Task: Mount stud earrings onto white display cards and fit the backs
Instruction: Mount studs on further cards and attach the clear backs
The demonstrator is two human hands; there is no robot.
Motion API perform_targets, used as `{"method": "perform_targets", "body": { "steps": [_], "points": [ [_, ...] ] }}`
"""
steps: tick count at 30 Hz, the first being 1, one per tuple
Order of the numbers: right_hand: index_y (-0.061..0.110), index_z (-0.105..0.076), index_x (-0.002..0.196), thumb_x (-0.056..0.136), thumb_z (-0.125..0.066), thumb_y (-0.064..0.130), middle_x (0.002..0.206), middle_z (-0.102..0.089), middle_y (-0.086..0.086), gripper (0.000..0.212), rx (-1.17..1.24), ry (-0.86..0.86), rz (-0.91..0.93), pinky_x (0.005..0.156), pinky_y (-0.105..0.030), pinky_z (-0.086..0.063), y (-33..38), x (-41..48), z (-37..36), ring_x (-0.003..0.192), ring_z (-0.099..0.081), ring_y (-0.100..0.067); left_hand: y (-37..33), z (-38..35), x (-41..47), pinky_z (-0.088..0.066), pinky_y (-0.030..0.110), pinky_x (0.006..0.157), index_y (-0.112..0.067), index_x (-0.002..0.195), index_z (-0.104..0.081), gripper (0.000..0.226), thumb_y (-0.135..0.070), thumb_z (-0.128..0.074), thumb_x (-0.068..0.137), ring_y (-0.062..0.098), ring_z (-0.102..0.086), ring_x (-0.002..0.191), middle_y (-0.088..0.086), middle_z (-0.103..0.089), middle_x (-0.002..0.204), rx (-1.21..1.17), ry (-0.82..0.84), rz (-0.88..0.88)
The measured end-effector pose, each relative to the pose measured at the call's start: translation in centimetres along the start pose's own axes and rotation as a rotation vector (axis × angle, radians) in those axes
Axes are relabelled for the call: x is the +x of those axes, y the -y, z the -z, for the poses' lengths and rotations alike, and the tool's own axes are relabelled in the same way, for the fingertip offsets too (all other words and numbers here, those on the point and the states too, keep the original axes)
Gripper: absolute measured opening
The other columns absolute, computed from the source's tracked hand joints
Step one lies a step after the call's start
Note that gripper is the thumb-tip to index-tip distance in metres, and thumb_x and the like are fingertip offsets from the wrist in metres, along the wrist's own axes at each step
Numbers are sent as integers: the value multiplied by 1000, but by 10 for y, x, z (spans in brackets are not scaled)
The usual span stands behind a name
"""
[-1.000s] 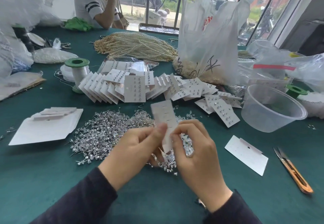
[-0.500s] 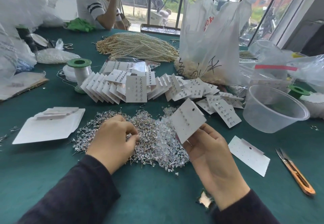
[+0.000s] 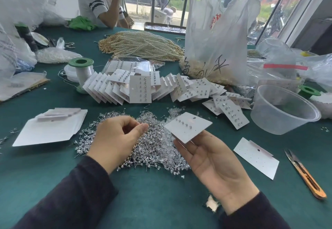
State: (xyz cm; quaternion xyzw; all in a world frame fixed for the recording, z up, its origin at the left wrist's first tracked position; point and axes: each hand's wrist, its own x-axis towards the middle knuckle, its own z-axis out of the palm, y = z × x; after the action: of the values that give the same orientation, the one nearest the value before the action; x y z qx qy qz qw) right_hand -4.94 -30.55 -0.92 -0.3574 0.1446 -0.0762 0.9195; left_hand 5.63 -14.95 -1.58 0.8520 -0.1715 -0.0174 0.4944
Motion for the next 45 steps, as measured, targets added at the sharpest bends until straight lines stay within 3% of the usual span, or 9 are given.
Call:
{"method": "perform_targets", "body": {
  "steps": [9,15,21,26,31,34,40,42,45],
  "points": [
    [-1,-66,107,62,-67,11,107,-68,-19,47,-2,18,-33,87,-39,-52,-1,1,1,89,-68,-26,-2,-1,-2,-36,21,45,-7,61,-60,35,-37,-63,80,10,-45,41,0,-55,48,23,23,31],
    [-1,-67,106,66,-66,10,107,-68,-19,42,-12,42,-55,85,-38,-54,-1,0,1,90,-67,-26,-5,-1,-3,-40,19,32,-4,76,-56,16,-17,-61,85,12,-53,36,4,-66,52,-257,173,137],
    [-2,-66,109,62,-69,13,109,-67,-19,49,-14,35,-71,86,-39,-53,-3,1,1,92,-67,-27,-4,1,-2,-35,17,31,-9,84,-57,25,-22,-74,71,10,-48,34,3,-62,47,-308,193,182],
    [0,-66,110,65,-68,13,110,-67,-19,46,-38,49,-65,90,-41,-51,-2,1,1,93,-66,-27,-10,7,-1,-35,14,30,-4,65,-59,33,-27,-77,50,9,-46,33,5,-60,47,-589,231,264],
    [-2,-62,114,68,-65,10,111,-66,-21,47,-43,43,-73,88,-41,-51,-2,0,-1,89,-67,-27,-15,10,-6,-45,15,36,-2,66,-69,33,-27,-76,47,12,-57,42,13,-69,63,-750,344,361],
    [-5,-57,118,72,-63,7,112,-65,-23,48,-59,29,-80,83,-38,-54,-3,0,-2,87,-66,-26,-17,11,-10,-52,19,44,5,77,-69,26,-5,-70,54,20,-68,55,21,-71,75,-811,409,384],
    [-8,-58,114,76,-61,7,109,-64,-23,41,-165,80,-81,89,-41,-50,-7,-1,-3,90,-63,-28,-34,-1,-25,-49,15,52,-7,72,-75,20,-14,-71,53,7,-63,57,6,-72,66,-806,337,64],
    [-11,-54,116,78,-61,6,115,-59,-29,42,-225,105,-80,95,-44,-47,-8,-2,-4,100,-61,-33,-35,-8,-30,-52,21,61,-11,73,-75,11,-10,-72,62,12,-66,66,7,-72,72,-675,281,-88],
    [-13,-51,117,78,-60,5,125,-51,-33,45,-256,111,-73,98,-47,-44,-11,-3,-5,119,-48,-44,-32,-15,-31,-52,35,70,-19,72,-76,17,-3,-72,71,23,-66,76,8,-71,78,-520,197,-195]
  ]
}}
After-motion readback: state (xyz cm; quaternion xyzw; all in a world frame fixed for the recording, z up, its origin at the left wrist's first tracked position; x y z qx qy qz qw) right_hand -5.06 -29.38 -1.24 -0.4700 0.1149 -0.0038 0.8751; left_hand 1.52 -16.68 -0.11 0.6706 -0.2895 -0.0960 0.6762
